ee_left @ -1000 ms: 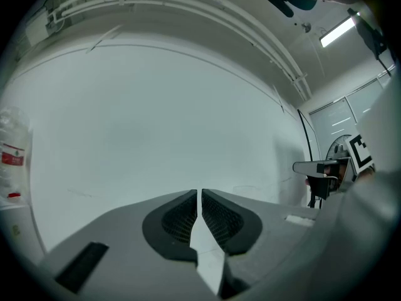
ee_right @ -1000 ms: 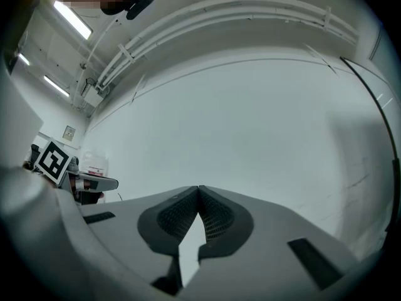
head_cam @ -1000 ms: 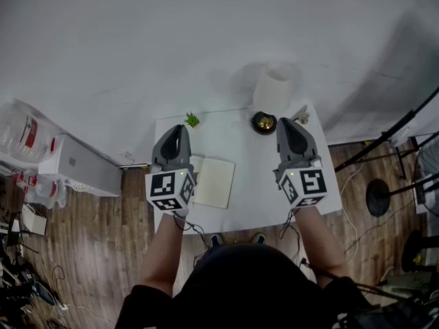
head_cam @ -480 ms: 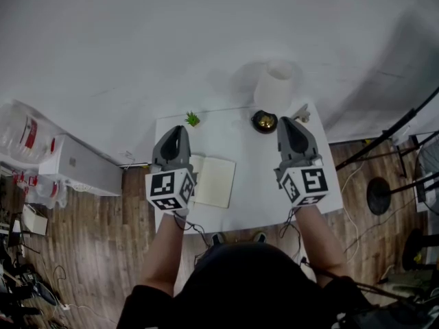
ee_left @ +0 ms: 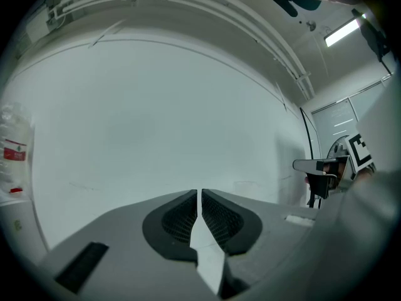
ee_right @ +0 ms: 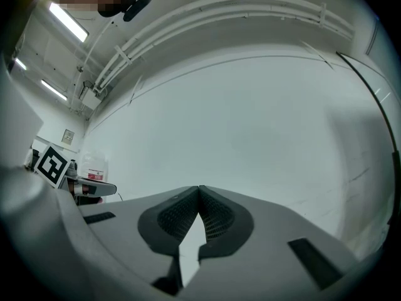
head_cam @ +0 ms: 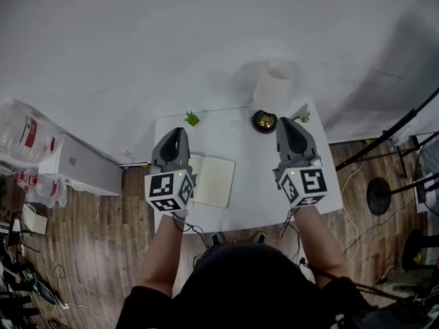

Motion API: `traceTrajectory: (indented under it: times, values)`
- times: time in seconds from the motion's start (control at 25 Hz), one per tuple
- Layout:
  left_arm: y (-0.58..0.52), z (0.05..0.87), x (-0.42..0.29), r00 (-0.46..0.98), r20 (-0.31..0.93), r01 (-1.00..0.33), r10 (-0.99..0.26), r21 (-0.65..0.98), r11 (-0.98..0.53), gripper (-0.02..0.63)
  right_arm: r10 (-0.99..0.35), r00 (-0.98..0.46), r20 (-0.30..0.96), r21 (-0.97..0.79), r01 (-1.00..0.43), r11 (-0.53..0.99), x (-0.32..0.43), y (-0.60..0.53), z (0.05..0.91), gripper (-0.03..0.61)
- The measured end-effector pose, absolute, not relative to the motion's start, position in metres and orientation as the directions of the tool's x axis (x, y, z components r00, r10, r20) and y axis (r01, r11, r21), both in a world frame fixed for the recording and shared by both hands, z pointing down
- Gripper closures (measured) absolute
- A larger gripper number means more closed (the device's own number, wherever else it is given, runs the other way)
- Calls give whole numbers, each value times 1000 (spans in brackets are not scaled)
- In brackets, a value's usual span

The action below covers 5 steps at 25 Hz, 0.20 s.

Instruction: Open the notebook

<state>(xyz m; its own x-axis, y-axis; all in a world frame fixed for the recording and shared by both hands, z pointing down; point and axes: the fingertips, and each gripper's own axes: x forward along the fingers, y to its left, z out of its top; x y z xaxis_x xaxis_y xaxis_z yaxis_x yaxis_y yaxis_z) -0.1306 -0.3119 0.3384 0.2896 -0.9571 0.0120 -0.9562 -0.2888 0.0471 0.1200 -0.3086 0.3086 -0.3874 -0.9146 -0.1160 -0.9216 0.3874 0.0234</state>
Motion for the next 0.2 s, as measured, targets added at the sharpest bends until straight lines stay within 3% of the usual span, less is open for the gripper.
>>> traceTrajectory:
  times: [0.2]
  values:
    - [-309, 335, -131, 288, 8, -957, -958, 46, -287, 591, -911, -394, -121, 32, -919, 393, 118, -307, 304, 577]
